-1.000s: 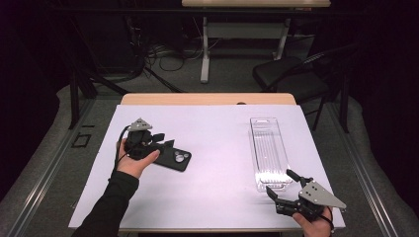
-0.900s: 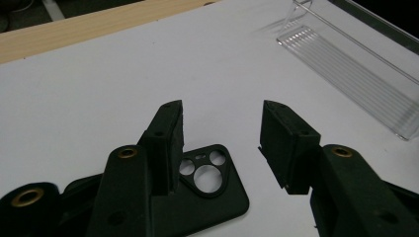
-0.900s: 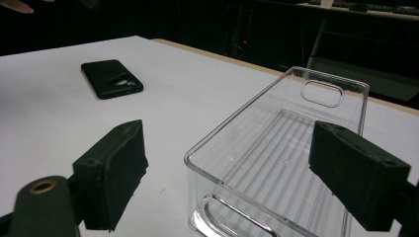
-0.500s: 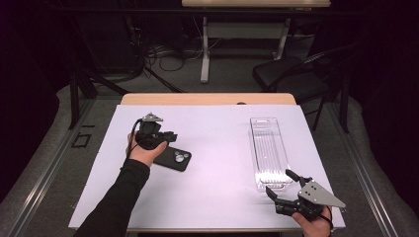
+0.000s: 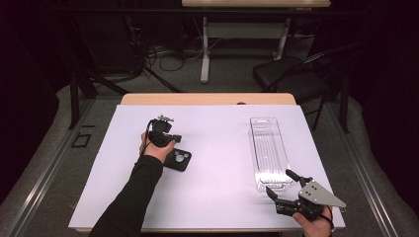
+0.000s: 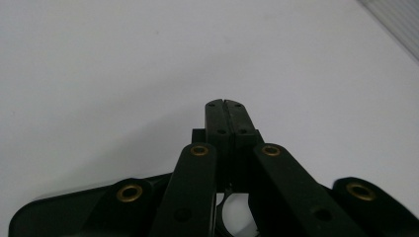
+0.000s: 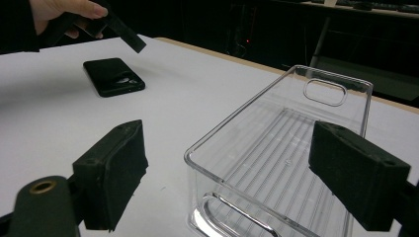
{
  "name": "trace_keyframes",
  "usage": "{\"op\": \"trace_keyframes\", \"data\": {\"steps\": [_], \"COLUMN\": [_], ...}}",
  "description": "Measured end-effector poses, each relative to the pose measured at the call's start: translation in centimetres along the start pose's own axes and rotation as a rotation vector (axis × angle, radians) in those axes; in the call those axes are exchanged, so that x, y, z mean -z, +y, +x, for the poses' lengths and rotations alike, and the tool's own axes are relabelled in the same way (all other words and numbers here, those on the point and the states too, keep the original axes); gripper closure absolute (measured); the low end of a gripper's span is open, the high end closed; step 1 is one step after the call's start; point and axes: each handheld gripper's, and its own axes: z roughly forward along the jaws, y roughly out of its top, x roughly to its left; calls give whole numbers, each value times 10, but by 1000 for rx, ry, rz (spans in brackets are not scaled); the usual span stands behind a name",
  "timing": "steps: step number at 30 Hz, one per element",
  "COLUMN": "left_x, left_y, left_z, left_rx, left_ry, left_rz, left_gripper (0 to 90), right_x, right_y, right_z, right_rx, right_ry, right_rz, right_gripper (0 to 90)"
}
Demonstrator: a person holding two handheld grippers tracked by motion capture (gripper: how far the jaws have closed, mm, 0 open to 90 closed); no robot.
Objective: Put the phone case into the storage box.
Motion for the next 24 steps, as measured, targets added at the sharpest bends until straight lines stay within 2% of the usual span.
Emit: {"op": "trace_keyframes", "data": {"steps": [9,16,24], "left_x": [-21,-29,-32], "left_y": [-2,-4,-5], "left_z": [5,7,6], "left_rx": [24,35,30], "left_ry": [17,29,23], "left_rz": [59,78,95], "left_gripper": [900,900,900], "right_x": [0,0,1], "right_y": [0,0,0], "right_z": [-1,0,-1], "right_rx": [2,9,3], "right_ry": [2,6,7], "right_rz": [-2,0,0], "right_gripper": [139,139,139]}}
